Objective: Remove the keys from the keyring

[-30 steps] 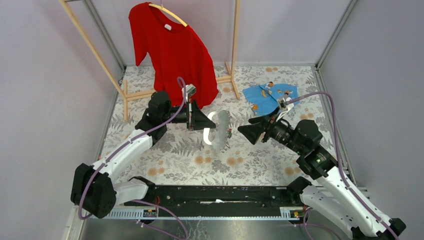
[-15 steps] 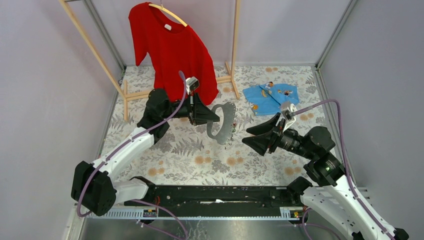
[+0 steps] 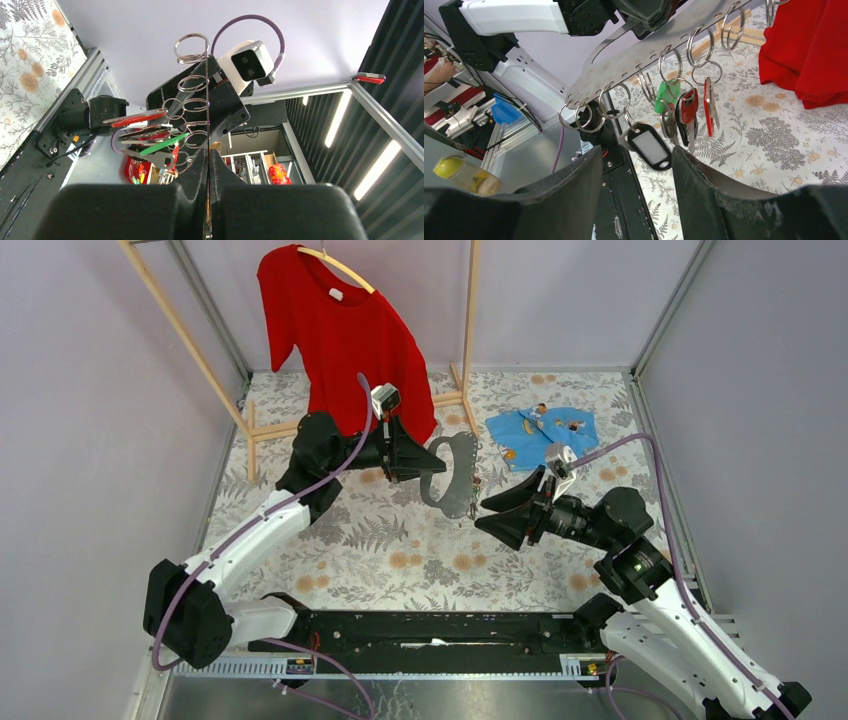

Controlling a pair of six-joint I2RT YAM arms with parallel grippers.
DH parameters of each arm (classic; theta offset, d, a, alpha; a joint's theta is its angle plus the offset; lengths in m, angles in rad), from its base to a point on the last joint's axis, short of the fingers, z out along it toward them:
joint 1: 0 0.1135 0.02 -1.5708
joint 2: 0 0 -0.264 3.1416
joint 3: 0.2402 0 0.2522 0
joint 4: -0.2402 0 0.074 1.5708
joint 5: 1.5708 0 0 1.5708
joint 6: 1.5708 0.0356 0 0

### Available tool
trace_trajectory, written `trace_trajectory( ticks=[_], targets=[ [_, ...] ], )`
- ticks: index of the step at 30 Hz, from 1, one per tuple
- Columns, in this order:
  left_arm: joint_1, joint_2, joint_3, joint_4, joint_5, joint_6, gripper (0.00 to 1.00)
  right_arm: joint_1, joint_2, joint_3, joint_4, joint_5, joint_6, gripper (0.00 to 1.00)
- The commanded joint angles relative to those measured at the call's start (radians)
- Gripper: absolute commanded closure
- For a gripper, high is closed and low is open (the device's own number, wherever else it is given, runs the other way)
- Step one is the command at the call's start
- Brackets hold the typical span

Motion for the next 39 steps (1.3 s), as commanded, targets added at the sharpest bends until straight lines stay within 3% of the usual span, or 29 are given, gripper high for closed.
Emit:
trace_trajectory(
  ticks=[1,39],
  targets=[
    [-0.004,-0.007,0.063,0.06,-0.023,-0.016,1.0,0.003,-0.01,0.003,0.076,-0.031,0.021,0.41],
    [-0.004,-0.032,0.101,-0.005,-0.06,-0.014,1.0,0.062,0.07,0.052,0.139,0.058,0.052,0.41]
  ],
)
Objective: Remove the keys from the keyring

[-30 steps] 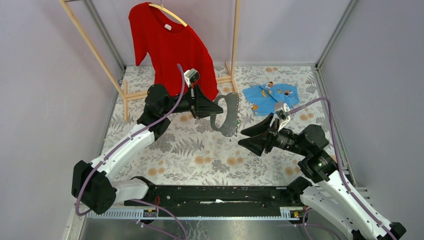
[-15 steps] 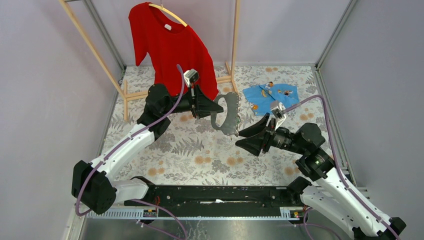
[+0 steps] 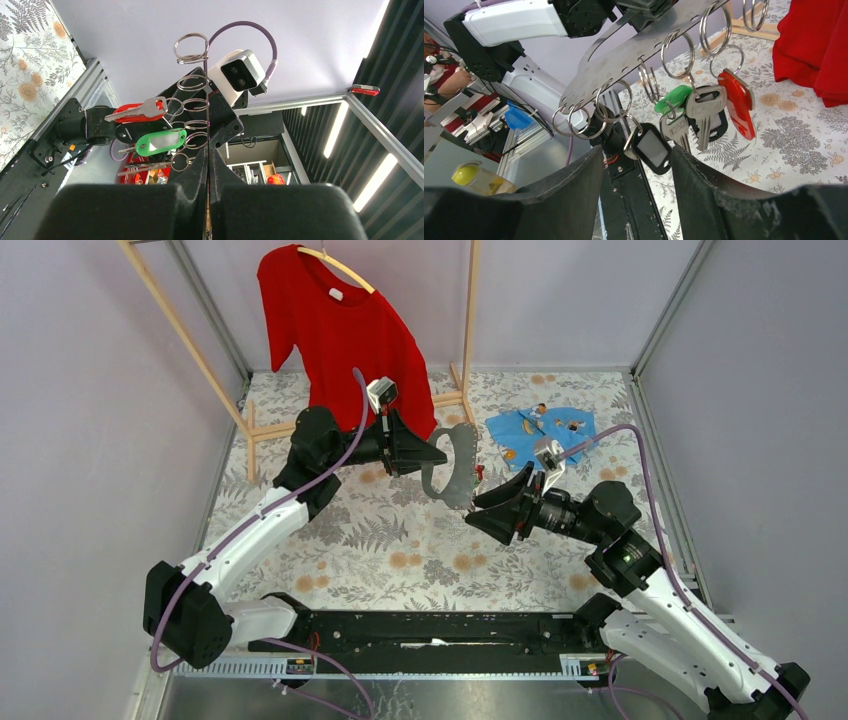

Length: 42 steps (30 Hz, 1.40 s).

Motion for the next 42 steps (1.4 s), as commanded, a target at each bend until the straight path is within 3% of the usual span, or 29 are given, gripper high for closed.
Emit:
trace_trajectory(
  ticks=[1,10,18,42],
  targets=[
    [-0.003,-0.031,0.05,0.05,-0.01,-0.01,1.0,0.011,0.009,0.044,0.076,0.029,-0.014,0.41],
    [-0.003,-0.025,0.056,0.051,-0.012,-0.01,1.0,0.017,0.033,0.039,0.112,0.029,-0.01,0.43],
    [-0.003,-0.027,0.056,0.053,-0.018,-0.01,1.0,0.023,0.033,0.021,0.133,0.021,0.001,0.52],
    [-0.003,-0.028,0.063,0.051,-0.017,-0.012,1.0,0.037,0.064,-0.018,0.2,0.015,0.021,0.61]
  ],
)
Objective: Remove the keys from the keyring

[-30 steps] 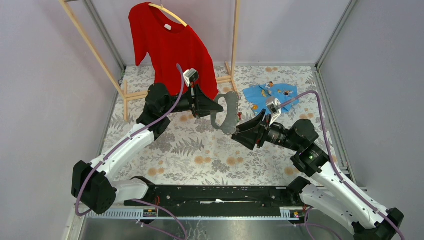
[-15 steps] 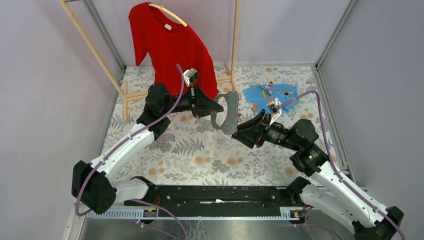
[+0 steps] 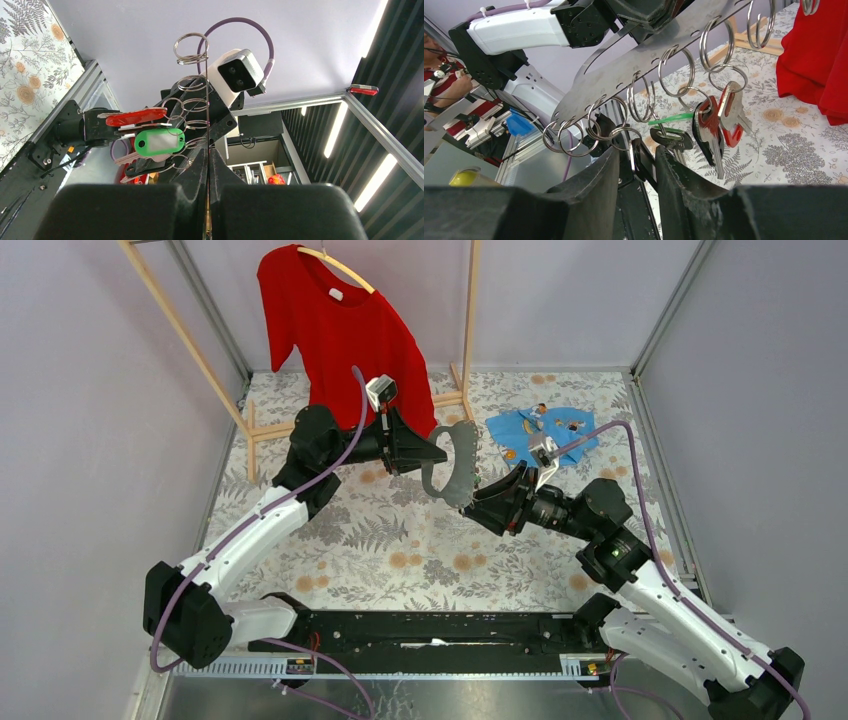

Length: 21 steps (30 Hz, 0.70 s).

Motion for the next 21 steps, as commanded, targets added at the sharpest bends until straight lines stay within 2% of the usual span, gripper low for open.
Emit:
trace_trajectory(
  ticks=[1,4,14,21],
  targets=[
    [-0.003,-0.028,0.05,0.054,-0.013,-0.01,1.0,0.013,0.0,0.001,0.063,-0.008,0.007,0.62],
    [-0.003,-0.03,0.049,0.055,-0.014,-0.01,1.0,0.013,-0.002,-0.003,0.066,-0.008,0.01,0.65],
    [-0.003,-0.021,0.044,0.062,0.002,0.0,1.0,0.017,-0.021,-0.02,0.044,-0.007,0.019,0.84],
    [0.005,0.003,0.061,0.02,0.053,0.083,1.0,0.016,-0.046,0.001,-0.036,-0.001,0.002,0.96]
  ],
)
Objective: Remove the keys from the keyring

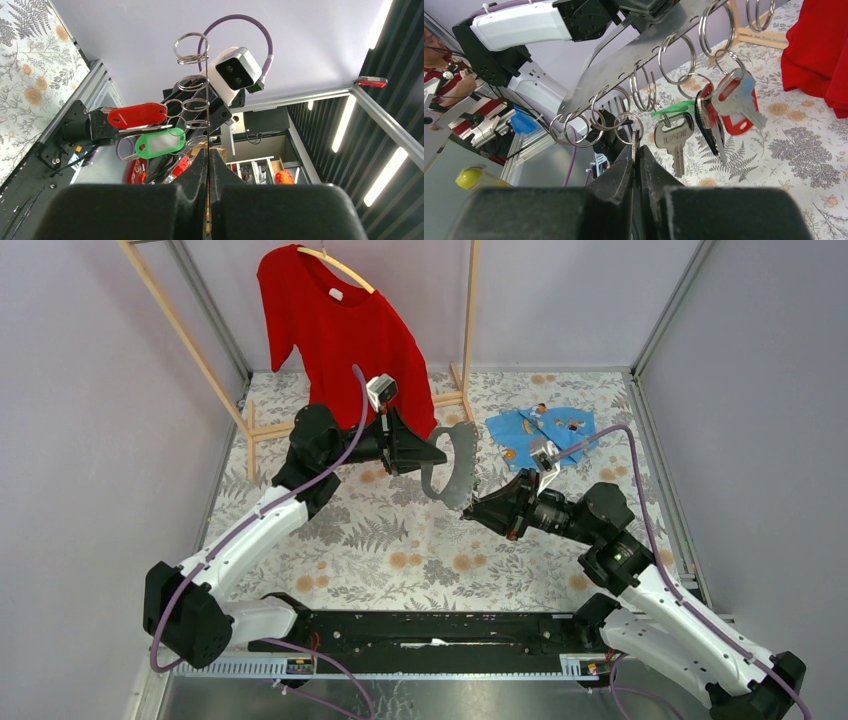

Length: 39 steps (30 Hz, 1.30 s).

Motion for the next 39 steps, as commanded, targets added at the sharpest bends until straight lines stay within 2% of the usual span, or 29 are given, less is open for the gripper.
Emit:
trace_trajectory(
  ticks=[1,3,7,12,16,21,39],
  targets=[
    [0.009,0.006,0.06,0.026,0.051,0.063,1.0,0.01,-0.024,0.028,-0.049,-0.002,-0.02,0.97],
    [0.02,0.013,0.07,0.029,0.077,0.087,1.0,0.011,-0.028,0.039,-0.092,-0.007,-0.033,1.0],
    [0.029,0.027,0.098,0.01,0.119,0.134,1.0,0.01,-0.024,0.074,-0.183,-0.043,-0.064,1.0],
    [0.029,0.033,0.148,-0.104,0.155,0.254,1.0,0.012,-0.004,0.13,-0.301,-0.082,-0.108,1.0],
    [0.029,0.031,0.199,-0.258,0.162,0.411,1.0,0.013,0.004,0.164,-0.383,-0.094,-0.133,1.0],
    [0.029,0.027,0.219,-0.354,0.162,0.515,1.0,0.015,0.022,0.212,-0.465,-0.097,-0.169,1.0],
    [0.028,0.0,0.193,-0.438,0.163,0.656,1.0,0.045,0.123,0.3,-0.579,-0.103,-0.232,1.0]
  ],
)
